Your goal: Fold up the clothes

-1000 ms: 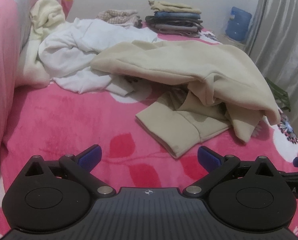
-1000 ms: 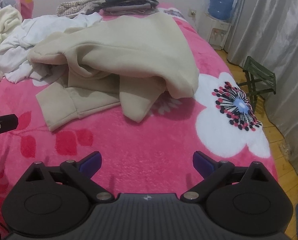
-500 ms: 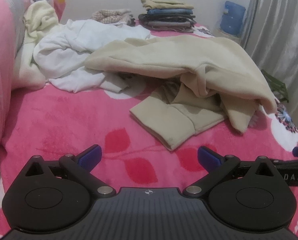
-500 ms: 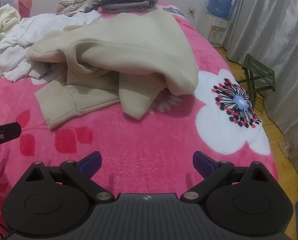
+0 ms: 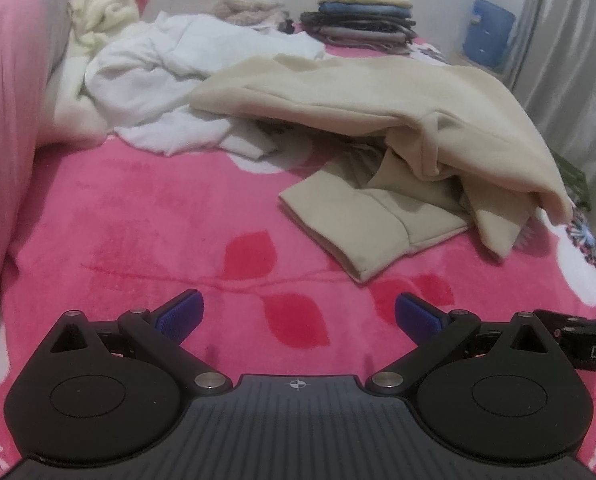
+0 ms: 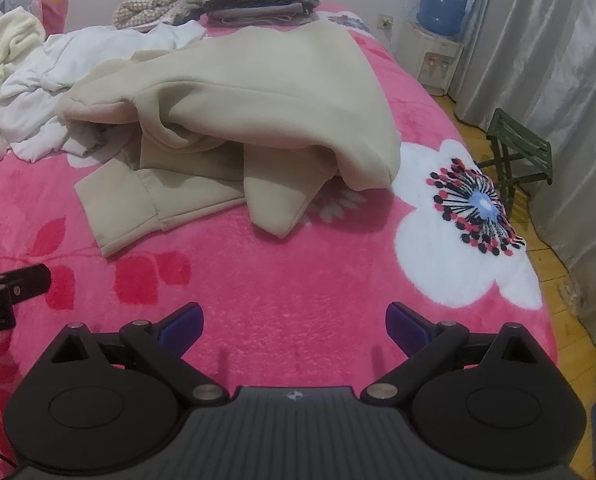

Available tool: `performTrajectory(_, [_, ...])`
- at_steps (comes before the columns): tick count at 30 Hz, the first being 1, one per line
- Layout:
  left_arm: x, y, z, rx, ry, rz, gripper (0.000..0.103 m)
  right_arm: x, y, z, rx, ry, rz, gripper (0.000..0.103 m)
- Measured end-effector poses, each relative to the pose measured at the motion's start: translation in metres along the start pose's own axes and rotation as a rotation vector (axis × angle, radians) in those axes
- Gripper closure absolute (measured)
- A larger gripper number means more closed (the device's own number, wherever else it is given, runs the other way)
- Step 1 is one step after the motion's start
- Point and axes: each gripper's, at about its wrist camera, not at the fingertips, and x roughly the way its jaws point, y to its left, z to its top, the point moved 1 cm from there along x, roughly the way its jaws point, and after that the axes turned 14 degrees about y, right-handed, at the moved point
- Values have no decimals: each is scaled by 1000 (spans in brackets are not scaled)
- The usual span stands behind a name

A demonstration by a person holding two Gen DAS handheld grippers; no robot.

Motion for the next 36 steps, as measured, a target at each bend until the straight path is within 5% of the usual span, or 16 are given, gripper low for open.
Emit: performTrajectory(36, [-8, -3, -2, 13, -49, 52, 0, -10, 5, -1, -18, -35, 7, 3])
